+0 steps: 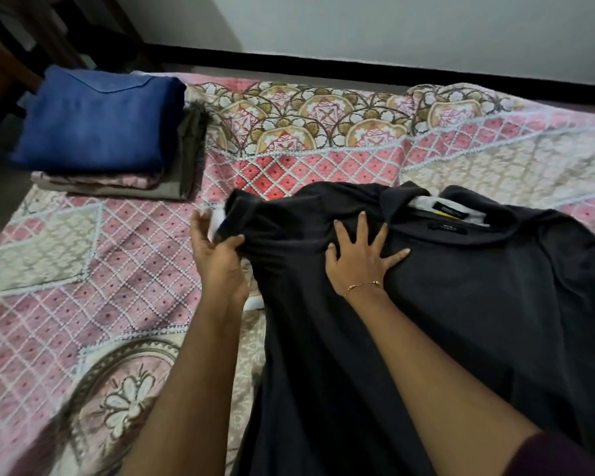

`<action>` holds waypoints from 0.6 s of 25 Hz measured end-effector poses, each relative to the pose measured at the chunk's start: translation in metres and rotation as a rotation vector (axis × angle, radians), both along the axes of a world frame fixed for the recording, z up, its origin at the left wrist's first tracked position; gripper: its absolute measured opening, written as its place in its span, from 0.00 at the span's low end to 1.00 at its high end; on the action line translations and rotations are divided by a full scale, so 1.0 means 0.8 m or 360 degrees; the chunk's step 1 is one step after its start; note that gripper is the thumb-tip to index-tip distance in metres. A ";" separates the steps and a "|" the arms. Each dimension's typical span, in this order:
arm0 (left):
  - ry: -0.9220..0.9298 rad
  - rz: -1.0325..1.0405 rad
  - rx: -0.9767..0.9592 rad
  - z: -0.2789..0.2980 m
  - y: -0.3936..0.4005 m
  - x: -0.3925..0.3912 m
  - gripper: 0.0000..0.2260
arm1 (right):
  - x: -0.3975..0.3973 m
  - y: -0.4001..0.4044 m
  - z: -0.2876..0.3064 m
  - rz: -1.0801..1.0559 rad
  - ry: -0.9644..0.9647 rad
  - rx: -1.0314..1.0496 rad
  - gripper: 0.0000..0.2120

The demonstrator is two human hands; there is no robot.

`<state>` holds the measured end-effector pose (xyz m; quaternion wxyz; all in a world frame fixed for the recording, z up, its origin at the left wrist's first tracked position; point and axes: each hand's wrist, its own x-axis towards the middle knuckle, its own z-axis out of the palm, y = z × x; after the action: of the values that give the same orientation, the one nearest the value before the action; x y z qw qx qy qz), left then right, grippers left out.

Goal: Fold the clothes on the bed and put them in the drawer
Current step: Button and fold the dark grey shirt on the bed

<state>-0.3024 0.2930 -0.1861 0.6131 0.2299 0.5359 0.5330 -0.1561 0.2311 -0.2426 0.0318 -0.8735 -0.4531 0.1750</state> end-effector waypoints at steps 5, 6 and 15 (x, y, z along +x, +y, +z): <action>0.0864 0.0035 -0.0259 -0.015 0.012 -0.002 0.20 | 0.040 0.028 -0.004 0.0067 -0.0041 0.0051 0.23; 0.1228 -0.0022 -0.0270 -0.016 0.012 -0.002 0.20 | 0.050 0.031 -0.004 0.0072 -0.0013 0.0083 0.24; 0.2359 -0.1577 0.0993 -0.030 0.068 0.124 0.20 | 0.145 0.044 0.004 0.0420 -0.0405 0.0401 0.24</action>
<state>-0.2029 0.3478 -0.2097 0.1837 0.8655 0.4635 0.0490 -0.0405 0.2661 -0.2392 0.0600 -0.8108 -0.5822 0.0080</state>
